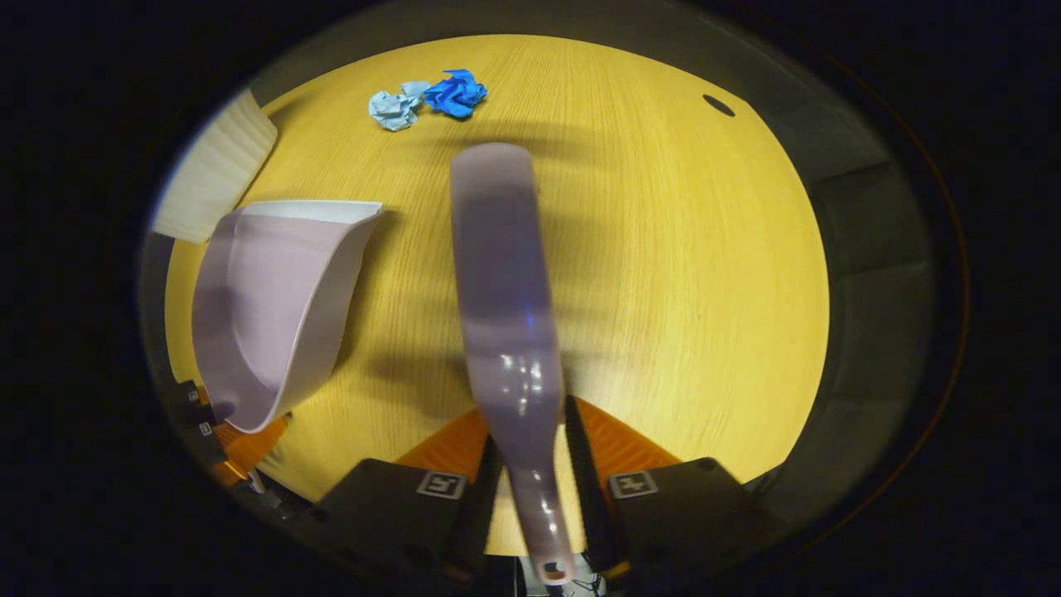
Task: Pick up the small broom and dustpan from the desktop, sweep the trash into the dustpan with the broom, and then empty the trash into the garbage bin.
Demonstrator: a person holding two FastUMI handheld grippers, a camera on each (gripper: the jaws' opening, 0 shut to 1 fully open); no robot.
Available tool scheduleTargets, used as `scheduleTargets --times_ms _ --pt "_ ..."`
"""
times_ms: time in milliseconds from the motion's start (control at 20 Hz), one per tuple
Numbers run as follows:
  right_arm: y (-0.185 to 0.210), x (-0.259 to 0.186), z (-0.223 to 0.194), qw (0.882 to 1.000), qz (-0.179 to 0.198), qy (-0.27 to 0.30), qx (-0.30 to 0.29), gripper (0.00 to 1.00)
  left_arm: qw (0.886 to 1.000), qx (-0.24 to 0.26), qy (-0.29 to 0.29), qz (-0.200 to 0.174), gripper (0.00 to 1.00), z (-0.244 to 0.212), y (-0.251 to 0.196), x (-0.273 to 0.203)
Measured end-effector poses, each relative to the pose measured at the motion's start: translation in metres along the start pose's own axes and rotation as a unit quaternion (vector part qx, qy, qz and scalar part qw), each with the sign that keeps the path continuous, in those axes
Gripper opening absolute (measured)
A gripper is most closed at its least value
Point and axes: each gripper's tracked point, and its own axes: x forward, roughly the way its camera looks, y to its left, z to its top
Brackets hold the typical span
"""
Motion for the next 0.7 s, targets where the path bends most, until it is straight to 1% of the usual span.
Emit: scheduleTargets --times_ms 50,100,150,250,300,400,500,600,700 --pt "0.005 0.006 0.001 1.000 0.015 0.007 -0.007 0.32 1.000 -0.001 0.001 0.000 0.30 0.001 0.000 0.000" --pt "0.005 0.001 -0.003 1.000 0.018 0.017 -0.009 0.32 1.000 -0.001 0.001 0.000 0.30 0.000 0.000 0.000" --pt "0.009 -0.002 -0.006 0.999 0.028 0.027 -0.017 0.29 1.000 -0.002 0.001 0.001 0.30 0.000 0.000 0.000" --pt "0.015 -0.004 -0.008 0.998 0.053 0.032 -0.029 0.27 1.000 -0.004 0.000 0.002 0.30 0.001 0.000 0.000" --pt "0.015 -0.004 -0.009 0.997 0.058 0.034 -0.033 0.27 1.000 -0.005 -0.002 -0.001 0.30 0.000 0.000 0.000" --pt "0.011 -0.003 -0.005 0.997 0.051 0.030 -0.045 0.27 1.000 -0.004 -0.001 -0.005 0.30 -0.003 0.000 0.000" --pt "0.007 -0.007 0.001 0.996 0.050 0.029 -0.065 0.27 1.000 0.006 0.007 0.003 0.30 -0.005 0.002 0.002" --pt "0.001 -0.013 0.017 0.995 0.045 0.022 -0.084 0.27 1.000 0.021 0.019 0.010 0.29 -0.010 0.006 -0.001" --pt "-0.007 -0.021 0.045 0.995 0.037 0.004 -0.093 0.27 0.998 0.042 0.032 0.021 0.29 -0.013 0.013 -0.005"
